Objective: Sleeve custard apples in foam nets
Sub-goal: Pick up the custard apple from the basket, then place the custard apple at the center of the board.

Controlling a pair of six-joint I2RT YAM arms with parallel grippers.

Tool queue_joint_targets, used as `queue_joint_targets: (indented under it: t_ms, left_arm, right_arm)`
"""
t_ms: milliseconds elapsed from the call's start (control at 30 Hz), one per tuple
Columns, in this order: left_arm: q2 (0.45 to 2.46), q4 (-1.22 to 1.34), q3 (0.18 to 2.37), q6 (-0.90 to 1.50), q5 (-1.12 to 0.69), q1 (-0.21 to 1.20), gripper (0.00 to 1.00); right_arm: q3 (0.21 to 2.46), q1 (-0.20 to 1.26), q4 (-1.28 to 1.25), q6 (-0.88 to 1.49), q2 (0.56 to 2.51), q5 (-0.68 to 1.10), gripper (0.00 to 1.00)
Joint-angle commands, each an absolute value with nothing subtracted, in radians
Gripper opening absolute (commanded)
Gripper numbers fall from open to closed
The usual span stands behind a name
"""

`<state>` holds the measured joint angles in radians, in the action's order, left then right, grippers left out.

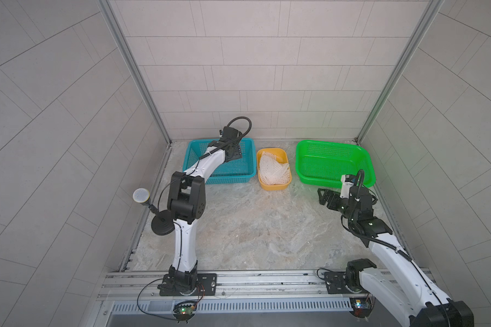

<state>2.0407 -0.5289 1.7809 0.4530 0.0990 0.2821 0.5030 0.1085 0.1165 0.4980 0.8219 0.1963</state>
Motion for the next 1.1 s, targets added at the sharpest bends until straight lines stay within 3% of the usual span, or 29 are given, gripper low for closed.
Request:
queue_joint_targets:
  t_ms: [0, 200, 467, 567, 667, 900, 1067]
  left_arm:
    - [1.886, -0.494, 1.684, 0.402, -0.017, 0.284, 0.78]
    - [1.646, -0.415, 1.462, 0.448, -0.273, 0.281, 0.78]
    - [1.445, -0.289, 1.212, 0.52, -0.729, 0.278, 0.78]
    - [1.403, -0.119, 1.103, 0.643, -0.896, 0.276, 0.78]
    - [1.376, 0.215, 0.973, 0.895, -1.043, 0.276, 0.78]
    - [1.354, 0.872, 0.781, 1.362, -1.185, 0.285, 0.78]
    - [1.325, 0.938, 0.725, 1.364, -1.229, 0.328, 0.76]
  right_arm:
    - [0.55, 0.148, 0.138, 0.495, 0.828, 0.22, 0.98]
    - [0.602, 0.257, 0.171, 0.469, 0.844, 0.247, 0.98]
    - [0.649, 0.33, 0.123, 0.44, 0.845, 0.426, 0.98]
    - [0.645, 0.363, 0.058, 0.44, 0.854, 0.521, 0.98]
    - [0.635, 0.417, -0.01, 0.428, 0.855, 0.596, 0.97]
    - [0.541, 0.511, -0.281, 0.379, 0.852, 0.696, 0.97]
    - [0.611, 0.512, -0.267, 0.322, 0.933, 0.801, 0.96]
